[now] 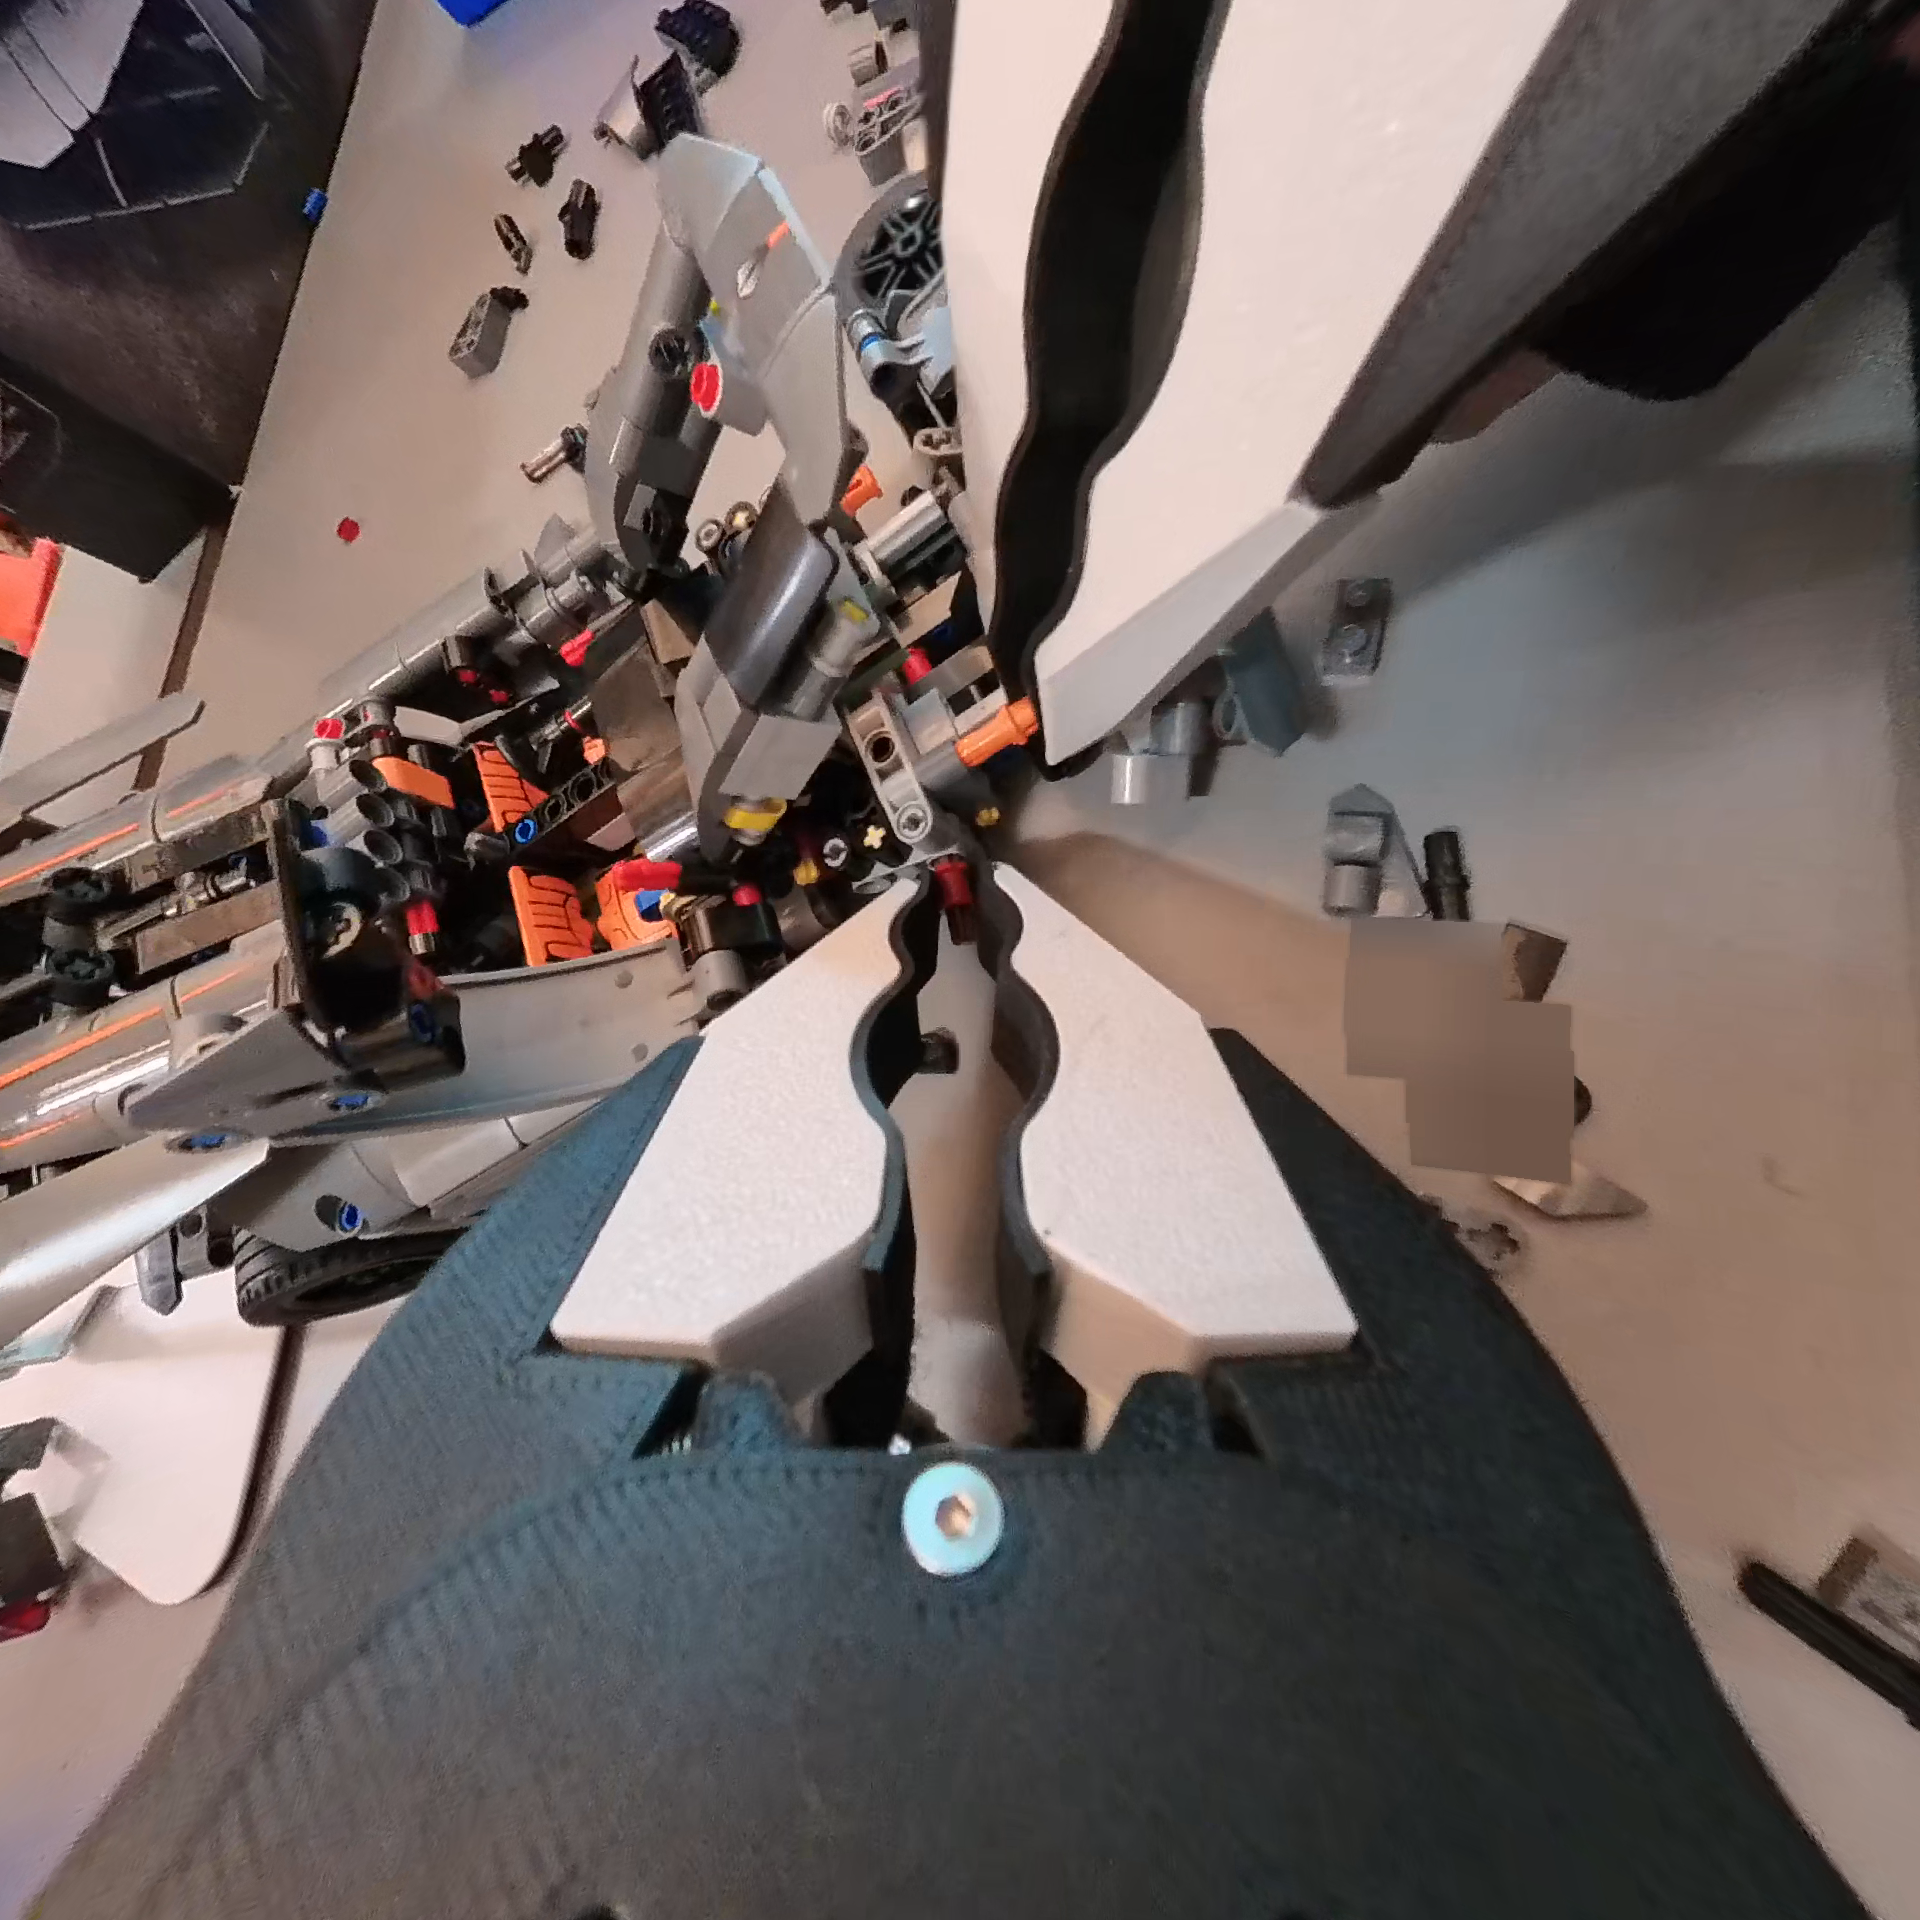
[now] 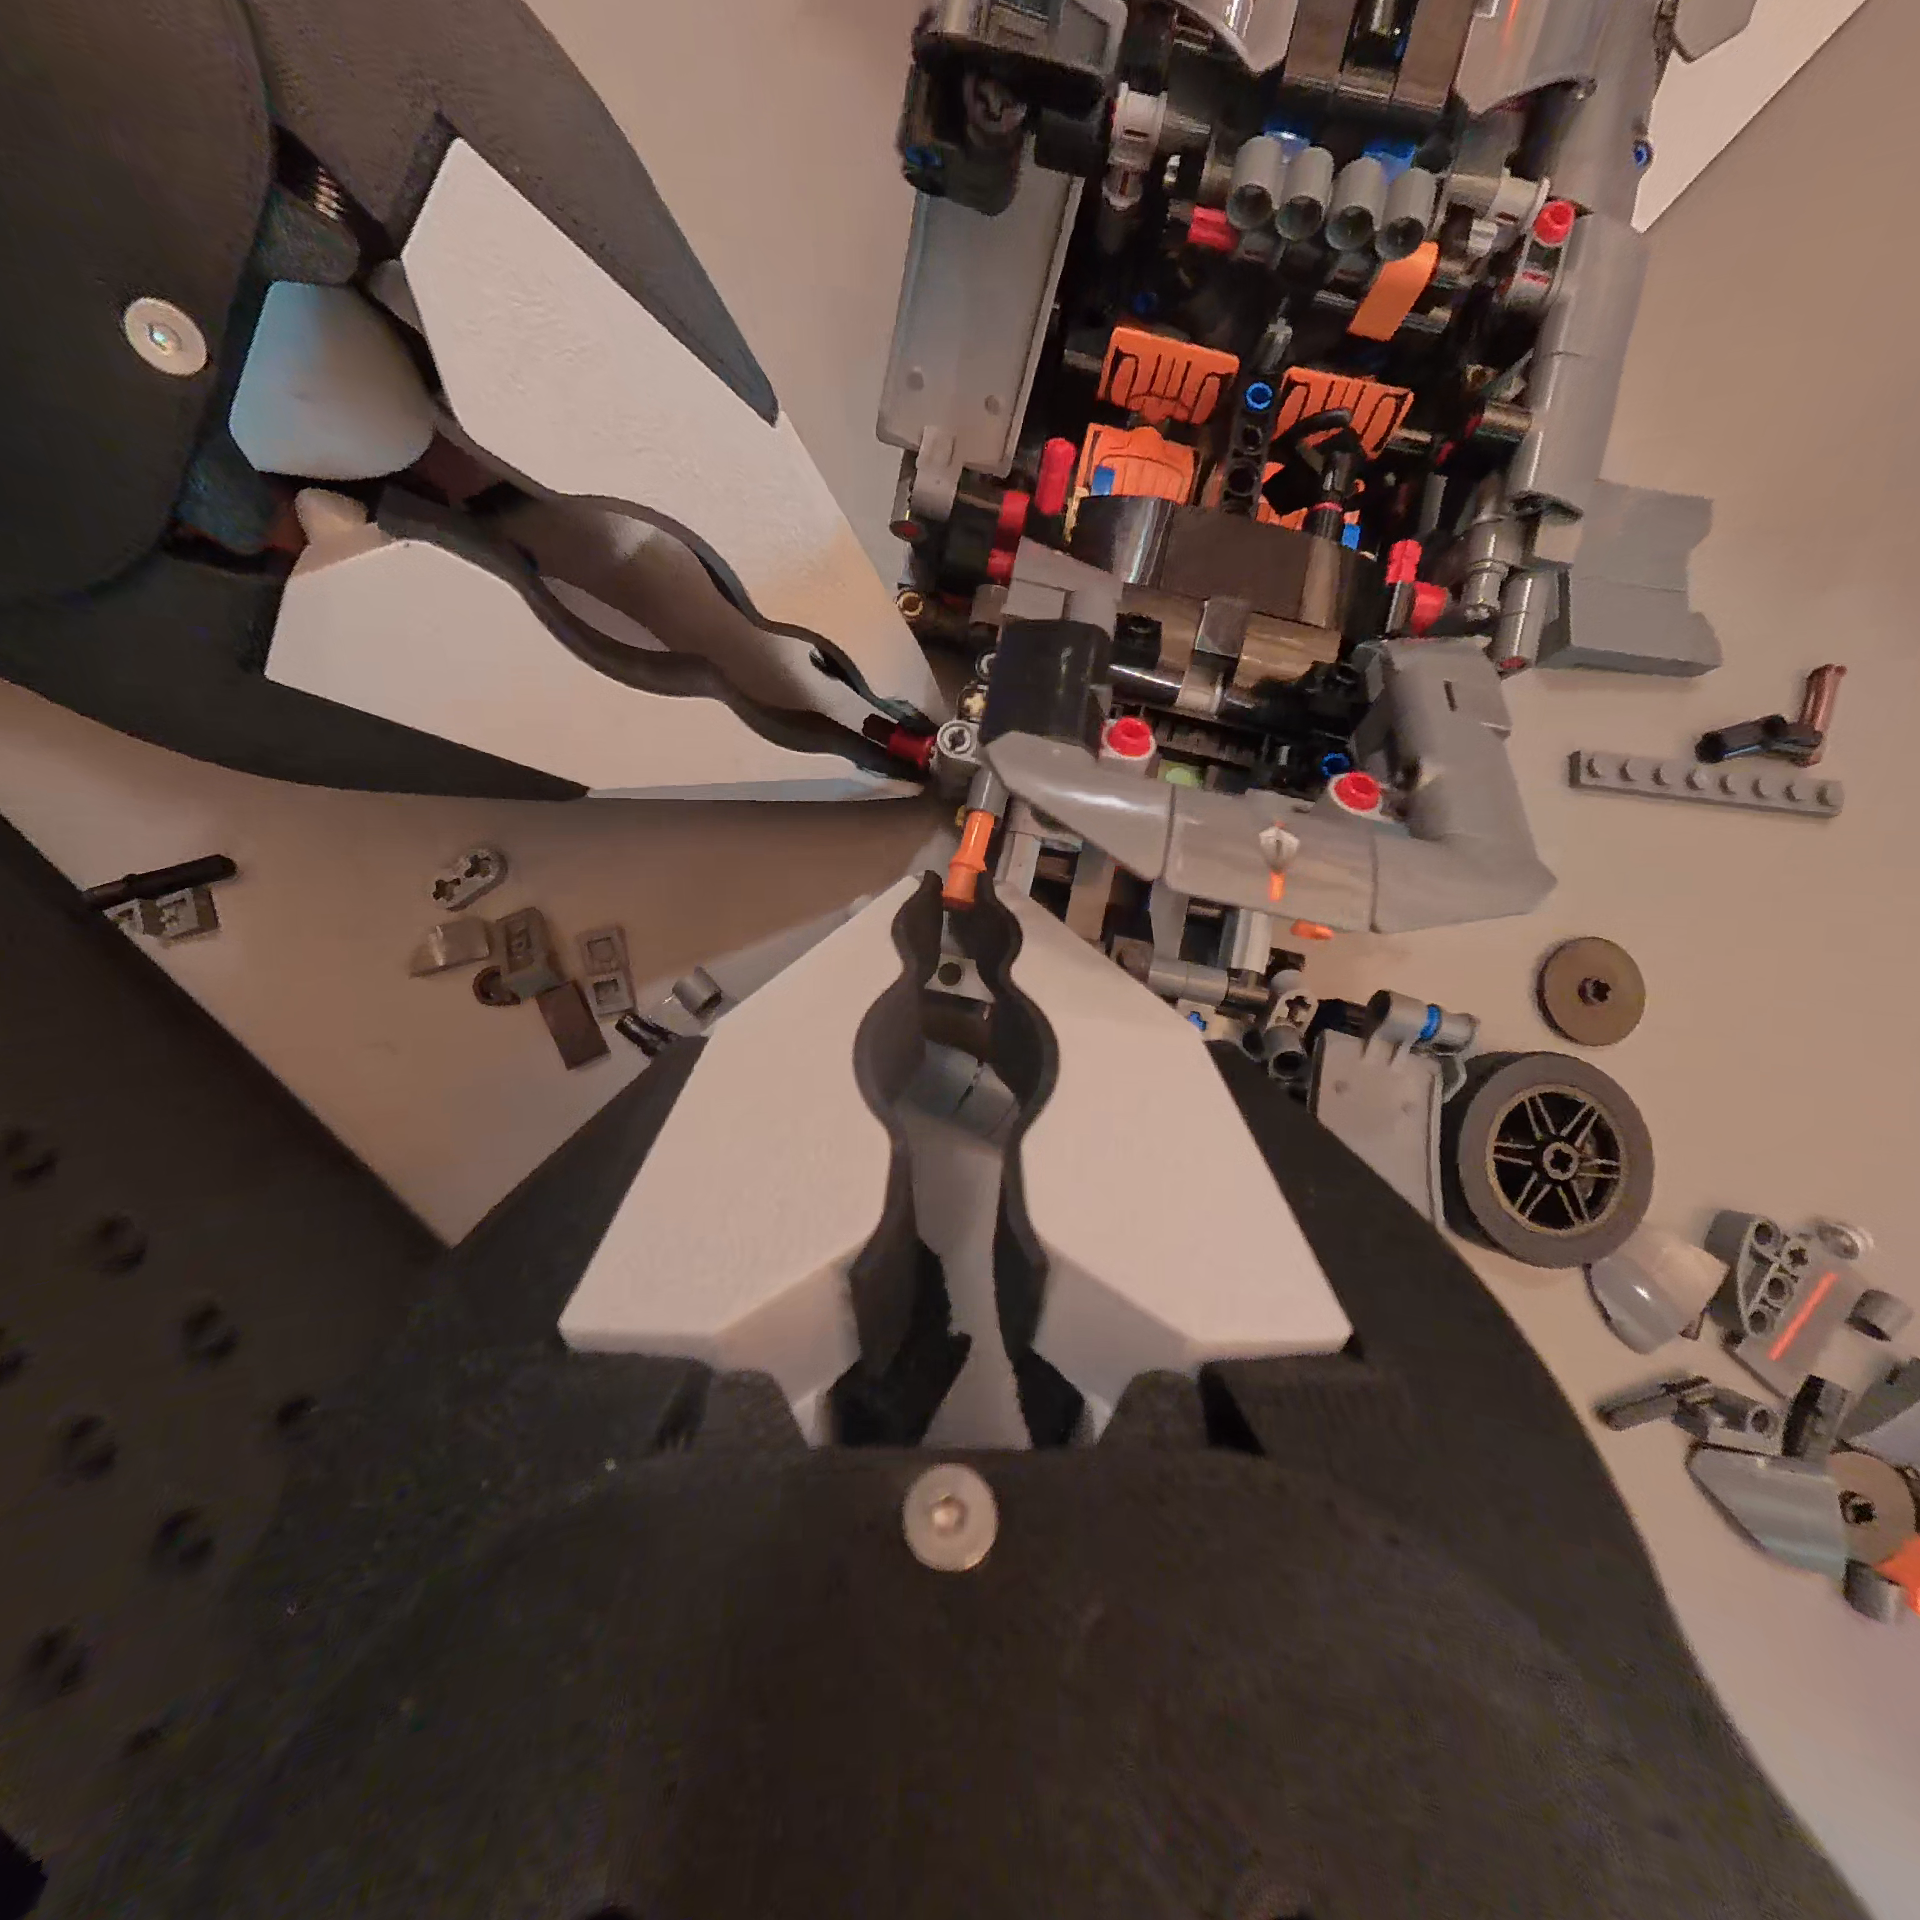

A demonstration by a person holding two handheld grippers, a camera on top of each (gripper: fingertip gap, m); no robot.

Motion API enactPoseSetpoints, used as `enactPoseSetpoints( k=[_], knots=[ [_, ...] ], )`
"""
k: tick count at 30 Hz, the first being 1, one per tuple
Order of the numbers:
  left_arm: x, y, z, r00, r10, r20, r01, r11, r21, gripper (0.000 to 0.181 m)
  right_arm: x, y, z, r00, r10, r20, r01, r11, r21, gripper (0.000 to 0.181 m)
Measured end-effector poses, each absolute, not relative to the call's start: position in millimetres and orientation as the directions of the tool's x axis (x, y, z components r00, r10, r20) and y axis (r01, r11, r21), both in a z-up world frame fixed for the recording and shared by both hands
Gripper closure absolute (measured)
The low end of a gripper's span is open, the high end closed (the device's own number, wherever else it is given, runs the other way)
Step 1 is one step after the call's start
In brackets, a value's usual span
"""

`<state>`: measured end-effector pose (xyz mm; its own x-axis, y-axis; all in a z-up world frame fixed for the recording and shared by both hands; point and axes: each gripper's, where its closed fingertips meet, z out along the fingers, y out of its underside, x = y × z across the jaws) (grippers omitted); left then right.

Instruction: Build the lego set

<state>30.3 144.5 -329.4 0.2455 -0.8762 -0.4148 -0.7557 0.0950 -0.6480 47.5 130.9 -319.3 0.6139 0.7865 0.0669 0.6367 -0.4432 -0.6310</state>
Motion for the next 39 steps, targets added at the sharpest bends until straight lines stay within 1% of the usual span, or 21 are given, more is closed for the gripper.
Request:
enactPoseSetpoints(
  k=[3, 5, 7, 11, 14, 19, 21, 25, 30, 35, 39],
  knots=[
    [30.8, 144.7, -328.8, 0.242, -0.871, -0.428, -0.757, 0.106, -0.645, 0.177, 49.0, 128.5, -319.2, 0.591, 0.803, 0.071, 0.655, -0.427, -0.624, 0.177],
    [32.8, 142.5, -328.5, 0.226, -0.869, -0.440, -0.757, 0.128, -0.641, 0.177, 51.9, 126.2, -318.7, 0.546, 0.831, 0.105, 0.693, -0.378, -0.614, 0.176],
    [33.4, 142.4, -328.7, 0.222, -0.866, -0.448, -0.756, 0.137, -0.640, 0.177, 52.4, 124.2, -318.4, 0.499, 0.857, 0.131, 0.724, -0.328, -0.607, 0.168],
    [33.8, 142.0, -328.4, 0.225, -0.874, -0.430, -0.746, 0.129, -0.653, 0.177, 54.7, 118.4, -317.1, 0.422, 0.892, 0.160, 0.764, -0.255, -0.592, 0.165],
    [34.3, 140.8, -328.2, 0.215, -0.868, -0.447, -0.751, 0.146, -0.644, 0.177, 55.9, 116.4, -316.0, 0.373, 0.907, 0.193, 0.786, -0.198, -0.586, 0.166],
    [34.6, 139.7, -325.9, 0.195, -0.853, -0.484, -0.756, 0.184, -0.629, 0.176, 55.8, 117.3, -309.1, 0.330, 0.915, 0.231, 0.789, -0.132, -0.600, 0.173],
    [34.3, 140.8, -322.5, 0.191, -0.840, -0.508, -0.752, 0.207, -0.626, 0.169, 54.7, 117.2, -307.7, 0.314, 0.919, 0.240, 0.792, -0.114, -0.599, 0.172],
    [36.0, 140.3, -313.8, 0.207, -0.833, -0.512, -0.729, 0.218, -0.649, 0.162, 54.2, 120.3, -304.8, 0.300, 0.917, 0.263, 0.795, -0.088, -0.601, 0.174],
    [38.5, 138.6, -314.7, 0.196, -0.822, -0.535, -0.740, 0.234, -0.630, 0.165, 59.4, 121.3, -310.6, 0.273, 0.919, 0.284, 0.822, -0.070, -0.565, 0.179],
    [39.3, 139.5, -313.4, 0.229, -0.842, -0.489, -0.731, 0.183, -0.657, 0.170, 59.4, 120.5, -310.4, 0.259, 0.924, 0.282, 0.818, -0.054, -0.573, 0.181],
    [39.3, 140.2, -313.6, 0.234, -0.836, -0.496, -0.740, 0.178, -0.649, 0.170, 58.4, 120.8, -310.6, 0.255, 0.925, 0.283, 0.813, -0.046, -0.581, 0.181]
  ],
)
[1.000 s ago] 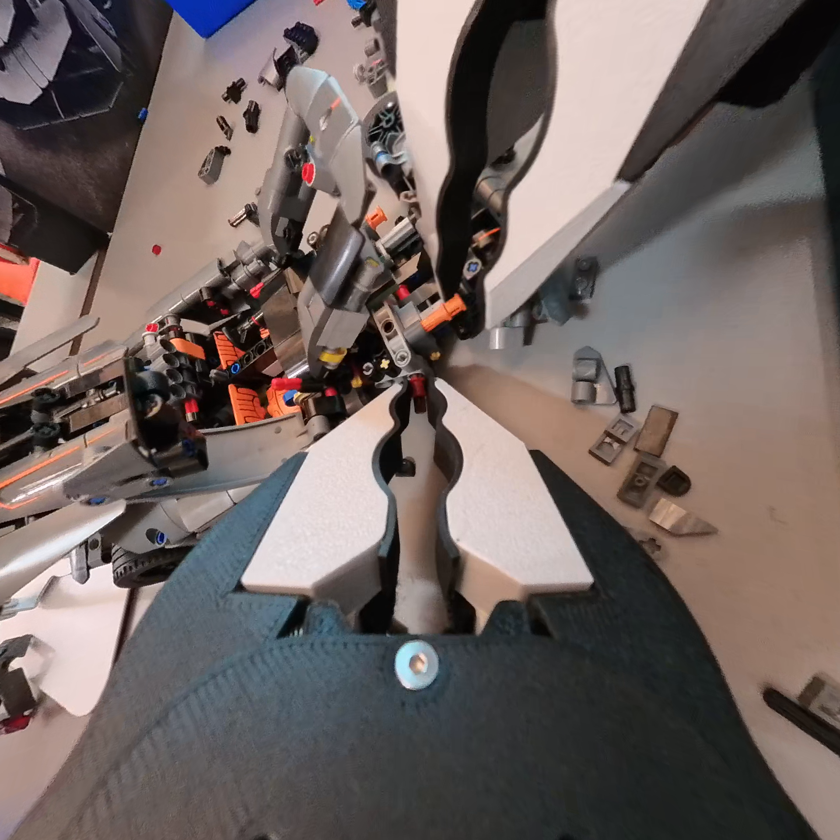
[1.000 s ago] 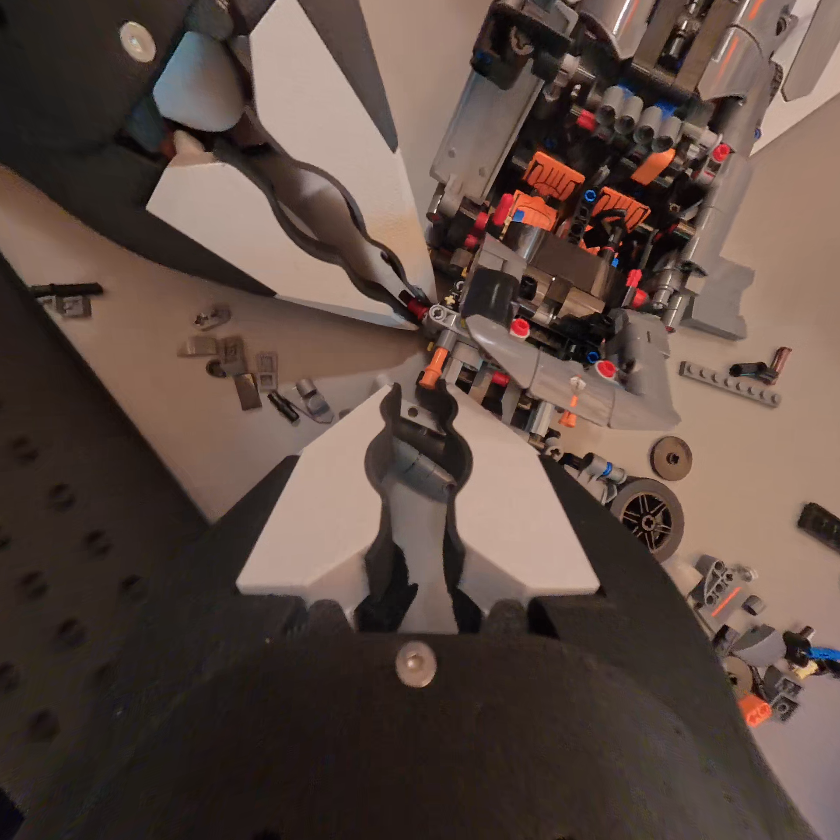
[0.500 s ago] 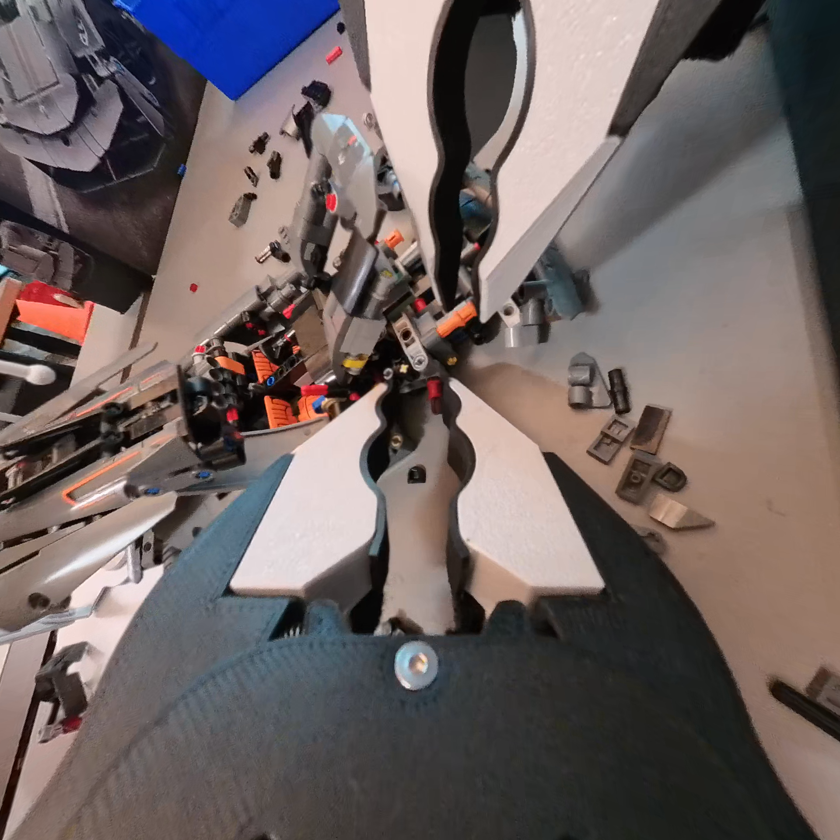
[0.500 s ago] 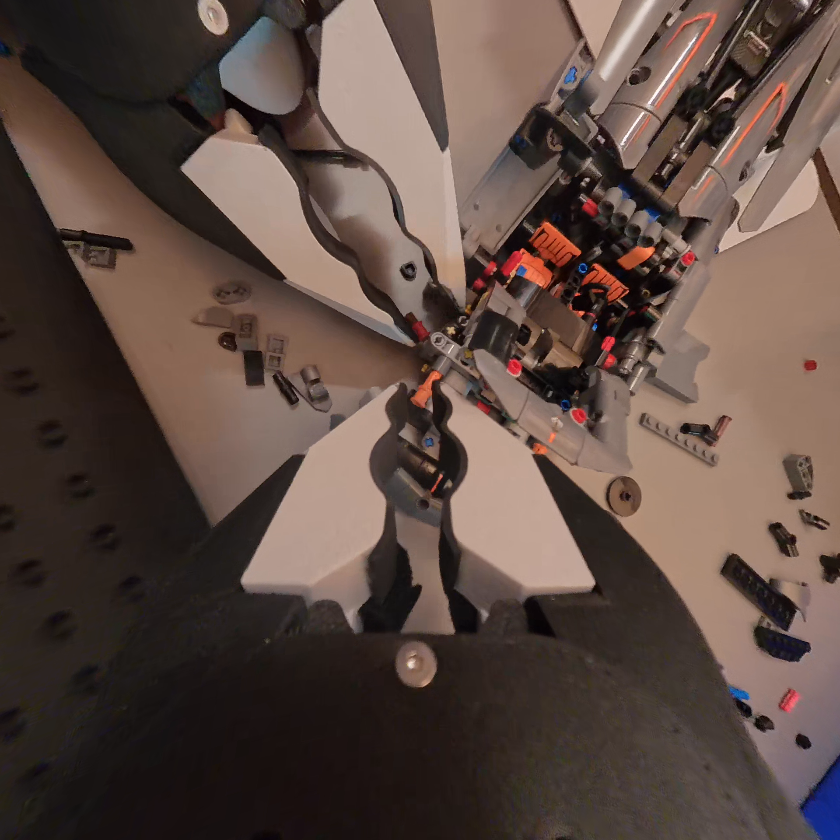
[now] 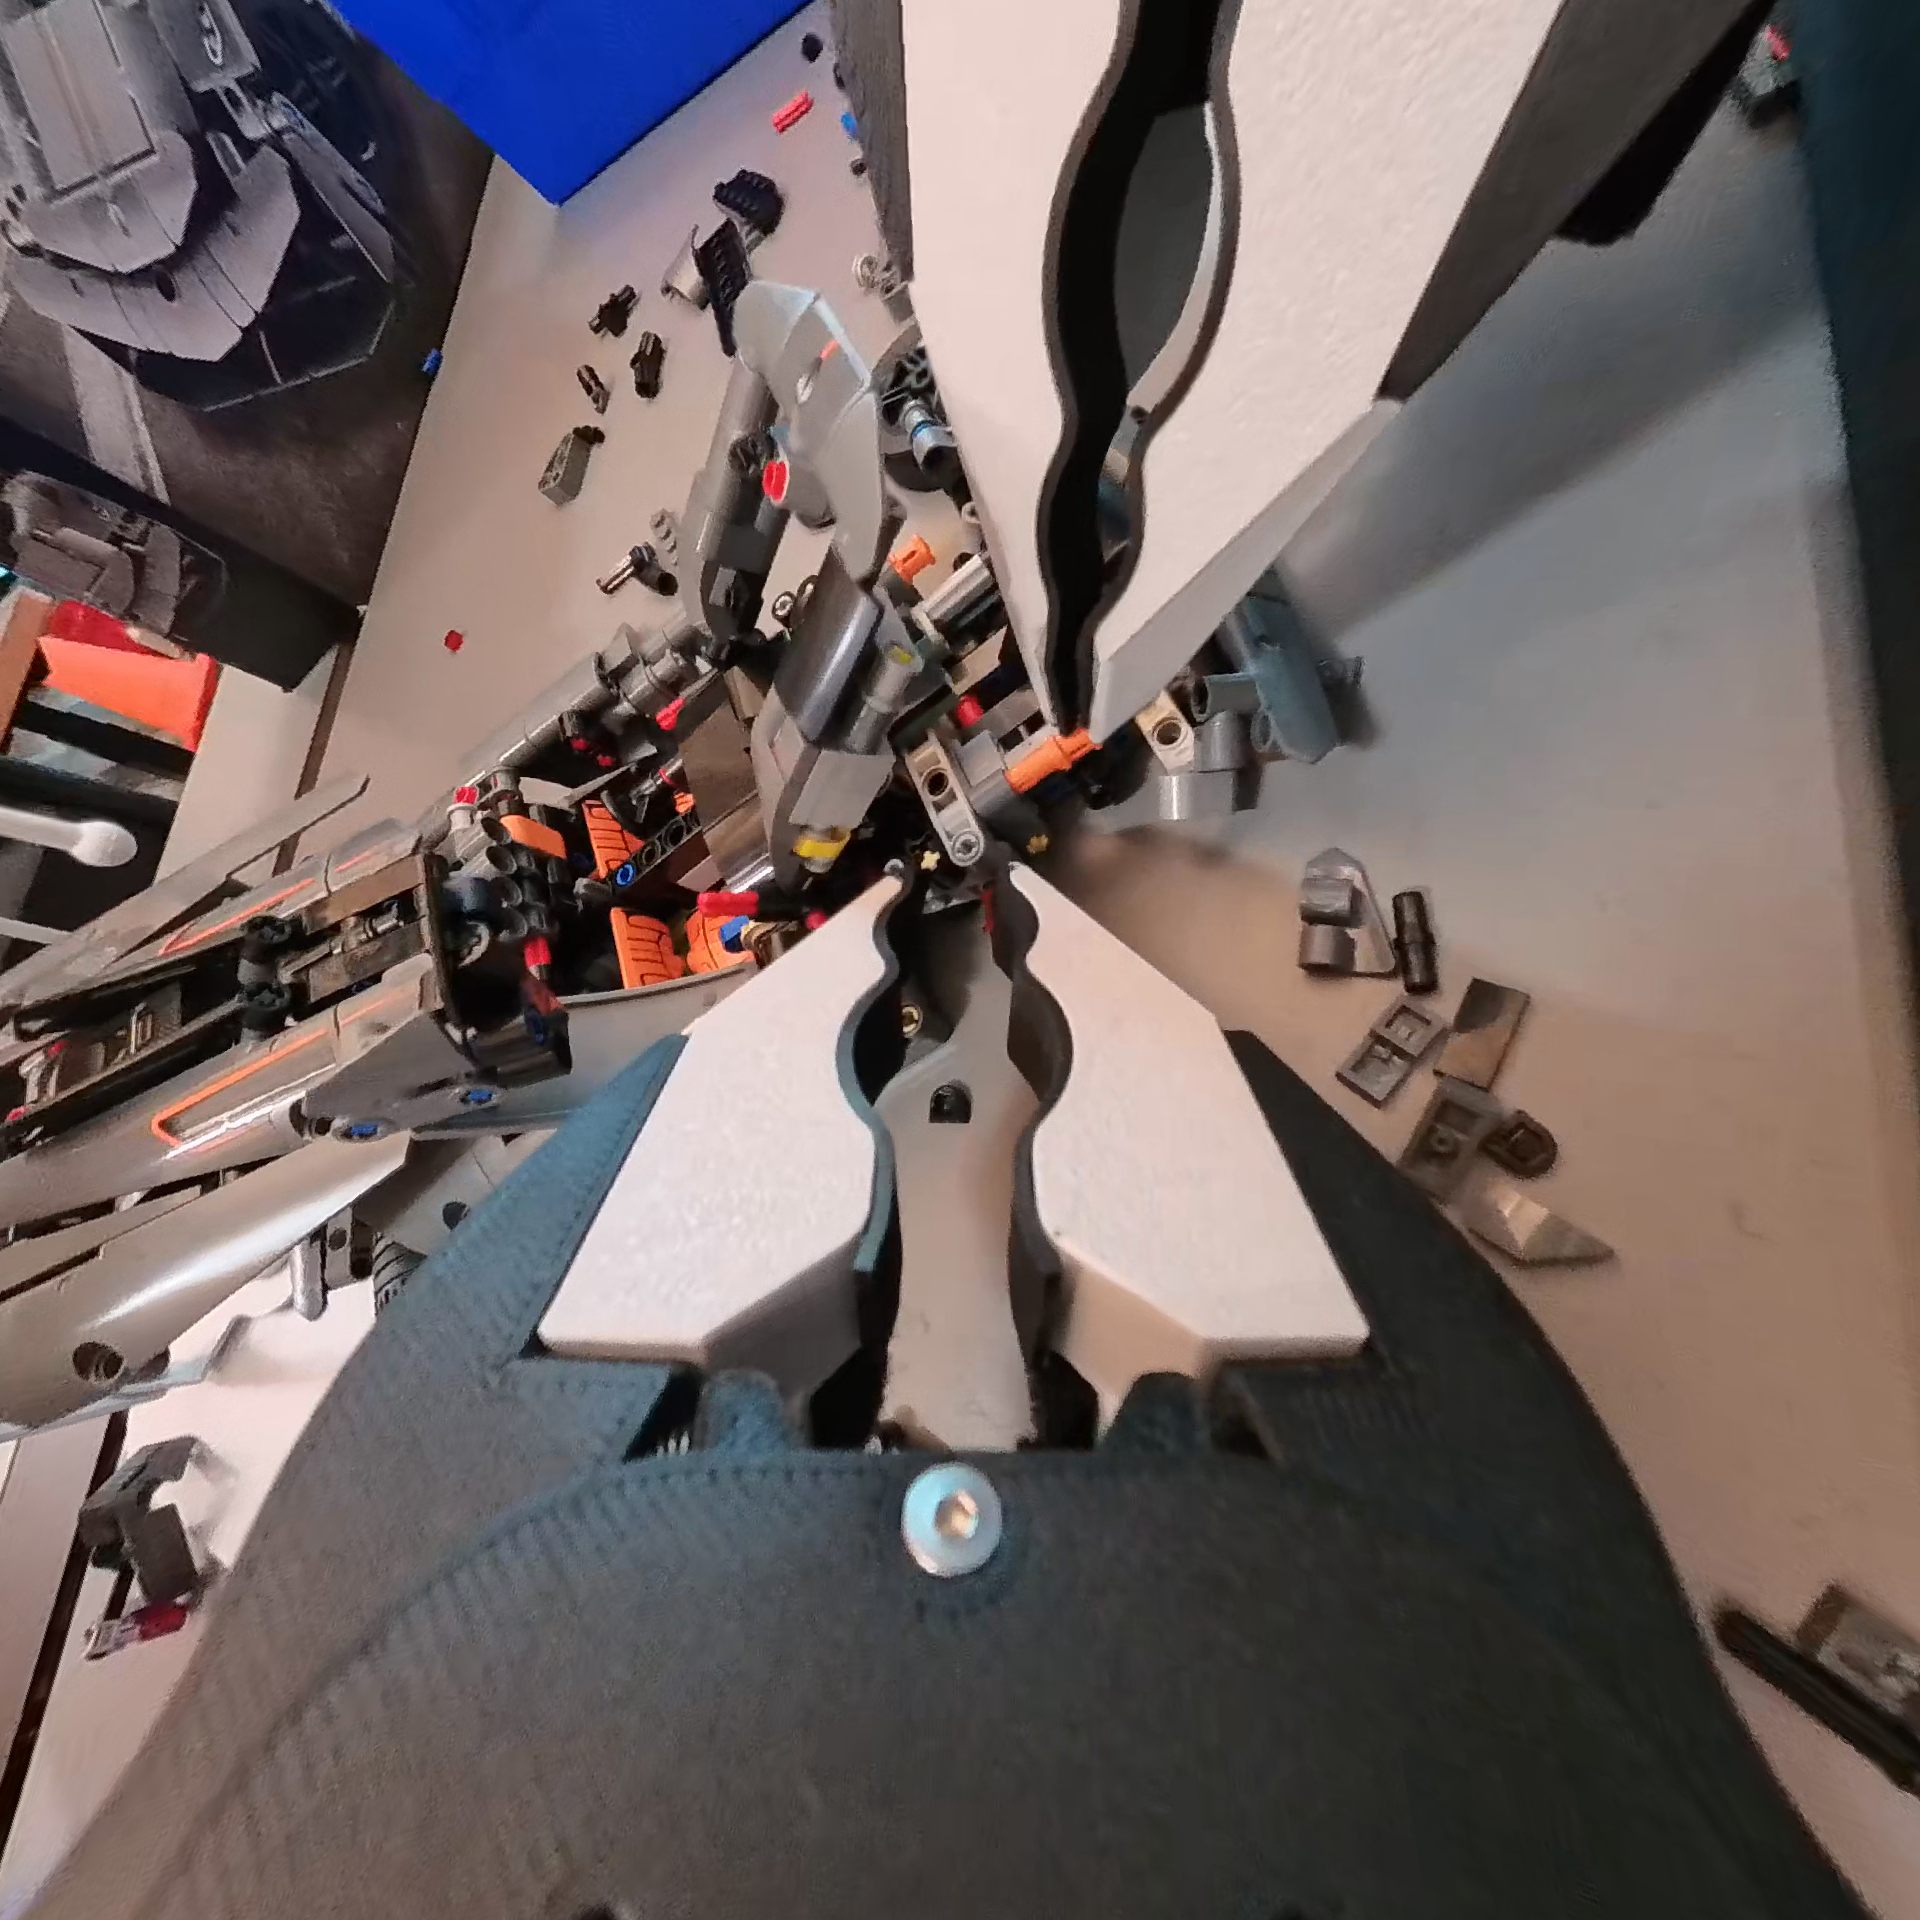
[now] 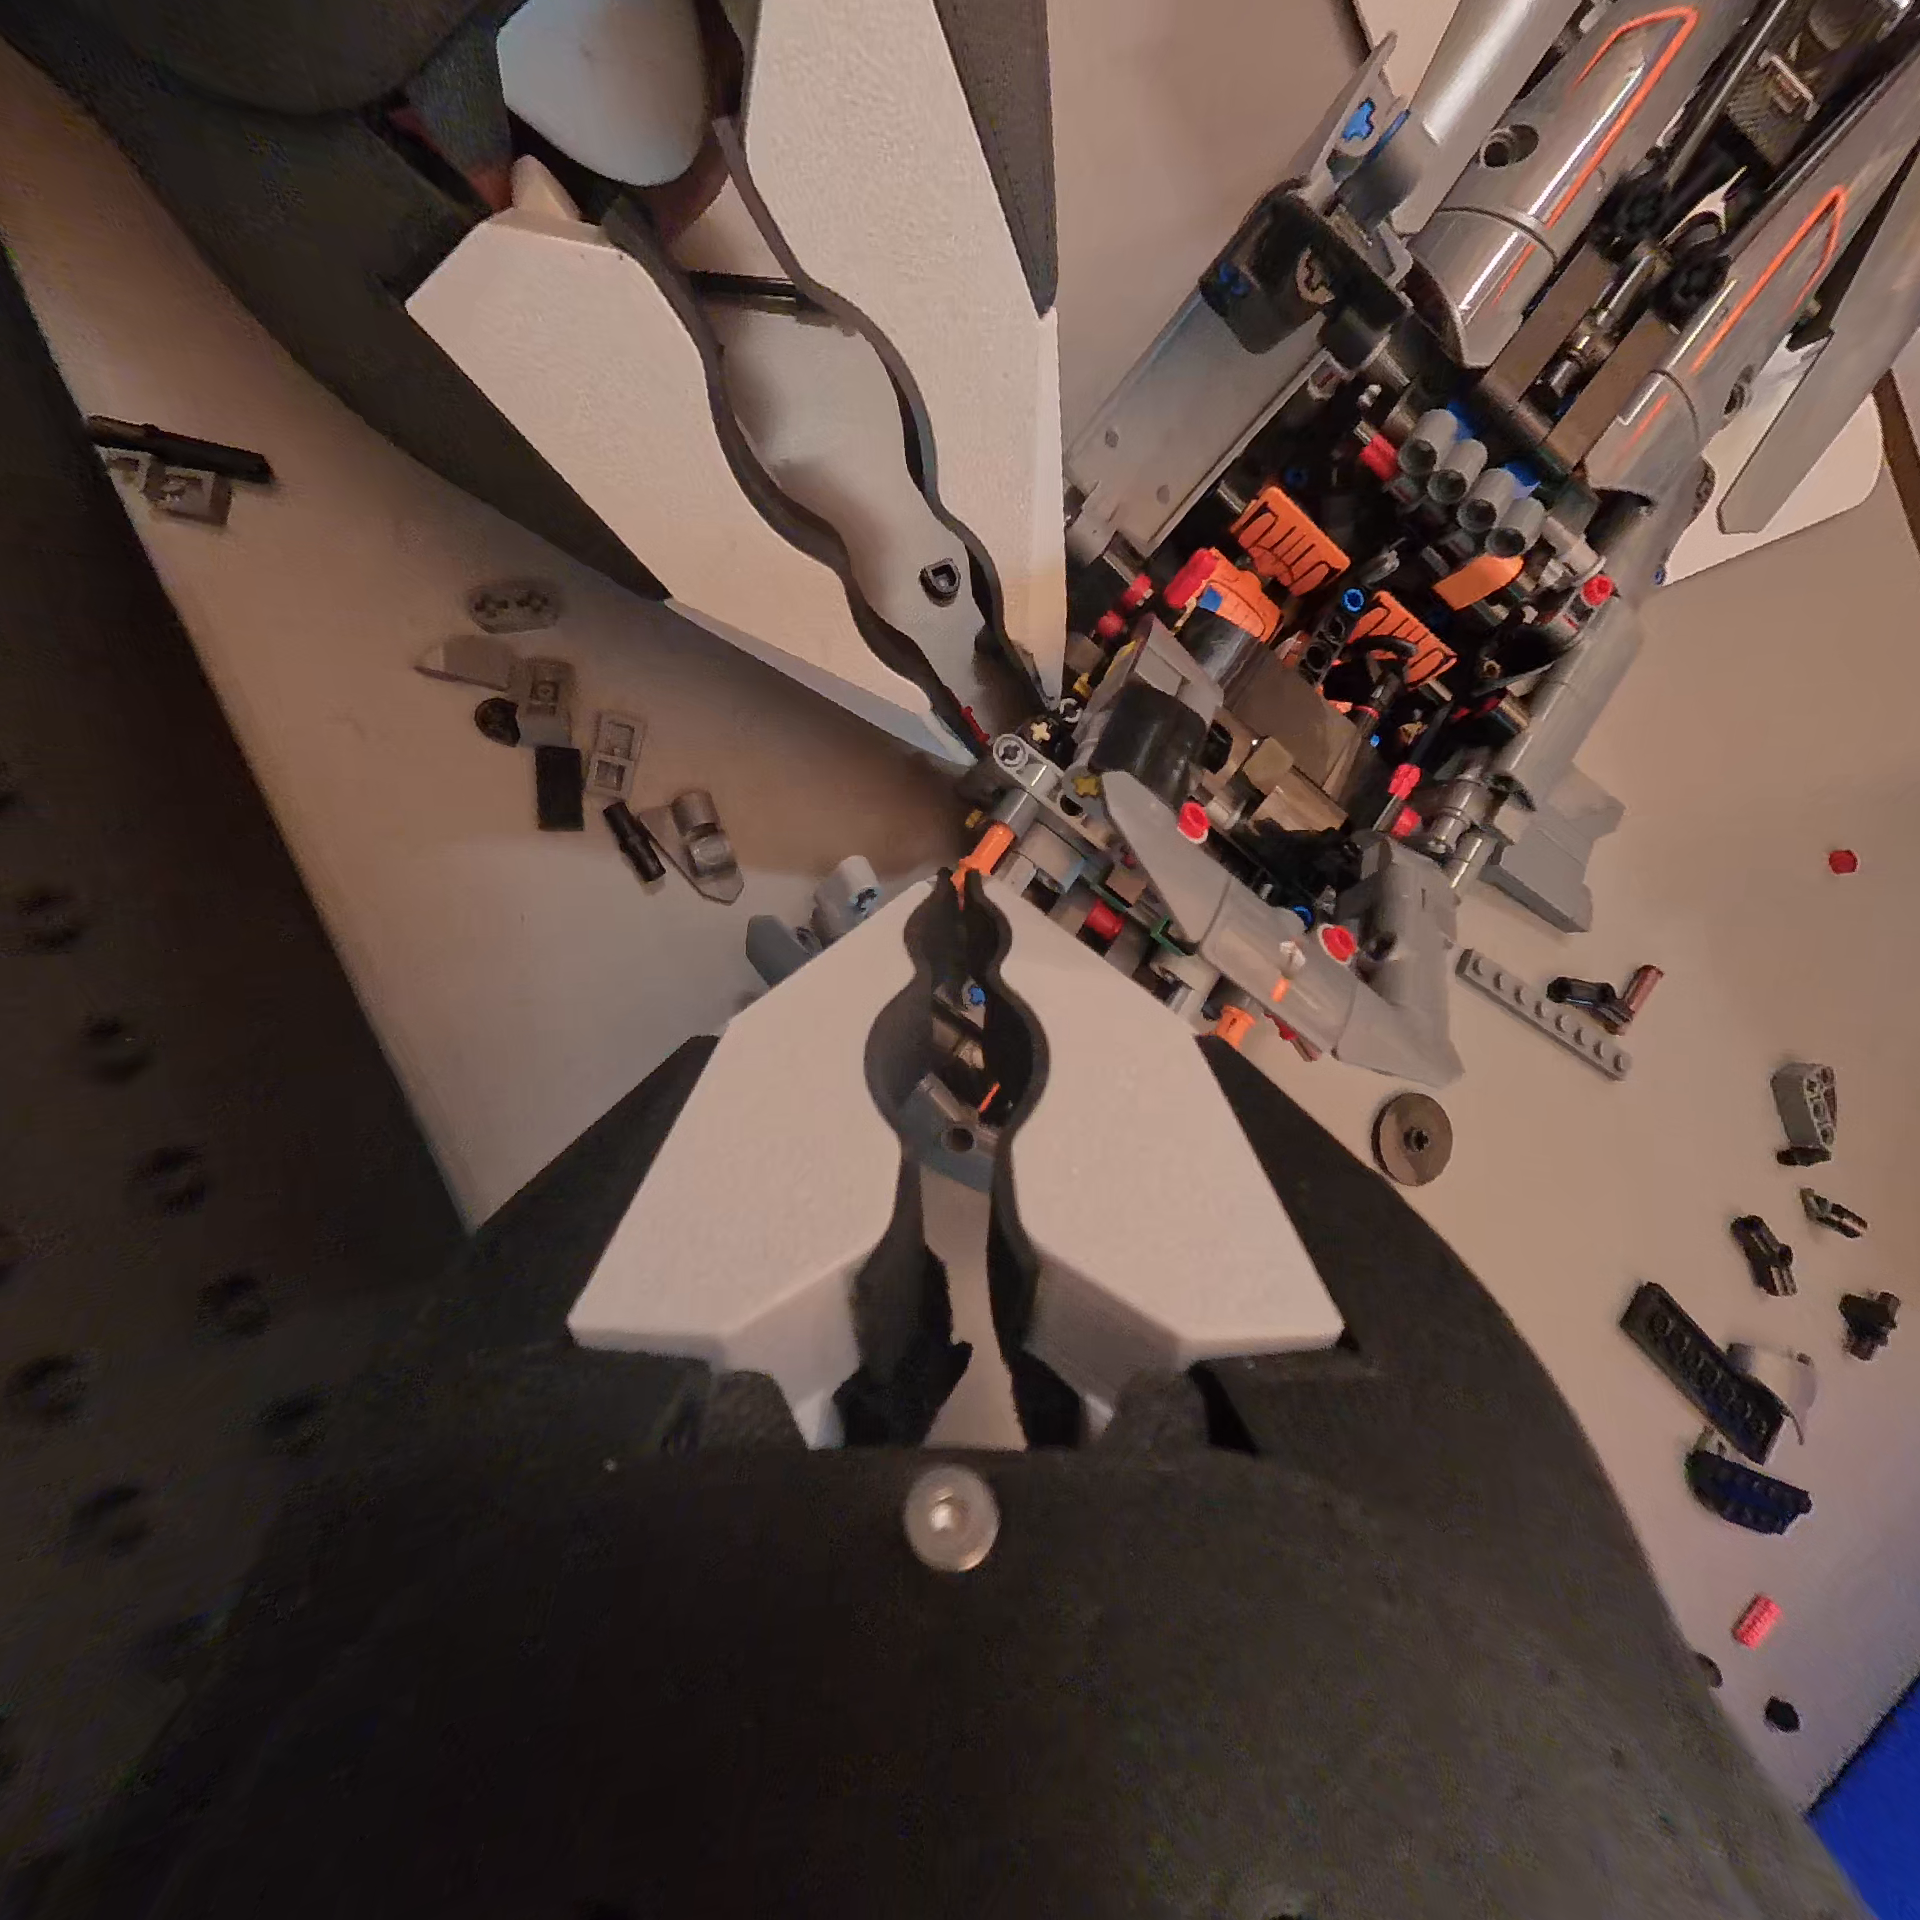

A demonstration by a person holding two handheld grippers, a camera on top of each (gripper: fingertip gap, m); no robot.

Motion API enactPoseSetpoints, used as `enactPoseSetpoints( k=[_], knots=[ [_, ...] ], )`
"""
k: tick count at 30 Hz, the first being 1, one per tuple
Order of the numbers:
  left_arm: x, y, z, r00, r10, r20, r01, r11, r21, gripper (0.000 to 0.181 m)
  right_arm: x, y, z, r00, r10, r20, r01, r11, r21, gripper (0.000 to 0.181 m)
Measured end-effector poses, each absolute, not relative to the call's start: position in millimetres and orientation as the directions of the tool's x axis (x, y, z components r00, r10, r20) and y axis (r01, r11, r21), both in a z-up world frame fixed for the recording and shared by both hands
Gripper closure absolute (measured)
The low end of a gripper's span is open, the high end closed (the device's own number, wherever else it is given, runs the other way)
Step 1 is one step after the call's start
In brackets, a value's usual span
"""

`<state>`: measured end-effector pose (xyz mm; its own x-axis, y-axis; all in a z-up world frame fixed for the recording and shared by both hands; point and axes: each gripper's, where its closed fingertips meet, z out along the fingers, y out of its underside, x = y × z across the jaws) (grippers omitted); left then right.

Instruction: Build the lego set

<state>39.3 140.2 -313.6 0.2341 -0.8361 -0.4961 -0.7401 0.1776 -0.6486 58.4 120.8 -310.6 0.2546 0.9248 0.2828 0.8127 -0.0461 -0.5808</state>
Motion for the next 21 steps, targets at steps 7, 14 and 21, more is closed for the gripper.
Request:
enactPoseSetpoints(
  k=[7, 14, 21],
  knots=[
    [38.6, 137.2, -316.7, 0.262, -0.833, -0.487, -0.780, 0.114, -0.615, 0.181, 57.8, 121.8, -310.6, 0.242, 0.924, 0.297, 0.810, -0.023, -0.586, 0.181],
    [33.3, 137.6, -315.0, 0.284, -0.803, -0.523, -0.807, 0.094, -0.583, 0.180, 60.6, 120.9, -309.2, 0.199, 0.931, 0.305, 0.819, 0.013, -0.573, 0.181],
    [27.8, 136.2, -323.5, 0.314, -0.861, -0.399, -0.782, 0.003, -0.623, 0.169, 59.3, 116.9, -308.0, 0.151, 0.945, 0.288, 0.815, 0.046, -0.577, 0.180]
  ],
)
